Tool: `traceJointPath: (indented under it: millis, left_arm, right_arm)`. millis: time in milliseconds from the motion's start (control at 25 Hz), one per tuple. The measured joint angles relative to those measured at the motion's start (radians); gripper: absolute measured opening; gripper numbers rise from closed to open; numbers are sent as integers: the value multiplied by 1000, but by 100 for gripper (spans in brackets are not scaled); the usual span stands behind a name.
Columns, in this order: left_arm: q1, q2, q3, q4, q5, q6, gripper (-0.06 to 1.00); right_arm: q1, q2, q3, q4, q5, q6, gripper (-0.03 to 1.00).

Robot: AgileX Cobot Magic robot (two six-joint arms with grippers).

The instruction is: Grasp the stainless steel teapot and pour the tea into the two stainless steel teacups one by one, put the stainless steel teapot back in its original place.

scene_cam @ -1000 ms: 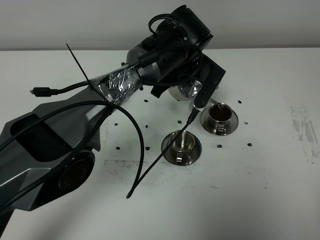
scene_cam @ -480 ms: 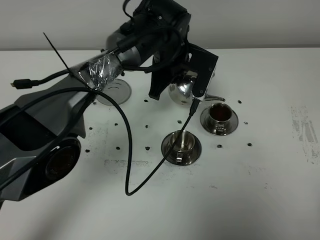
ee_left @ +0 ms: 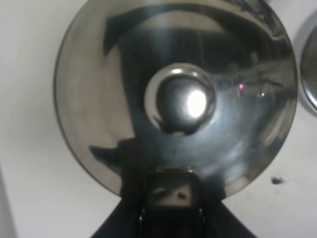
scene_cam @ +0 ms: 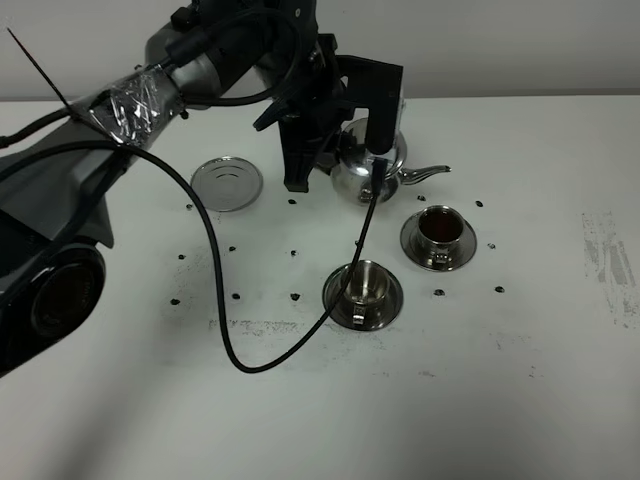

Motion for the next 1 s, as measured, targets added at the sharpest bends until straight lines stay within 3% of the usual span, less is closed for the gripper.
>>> traceJointPath:
  millis: [240,400,1000]
  left_arm:
    - [41,-100,249,-51,-154,67,20]
    - [54,-99,320,-115,-240,81,20]
    - [61,-73,328,-156,-233,89,20]
  right_arm:
    - [0,0,0,0,0,0,23]
    - [0,0,0,0,0,0,23]
    - [0,0,0,0,0,0,23]
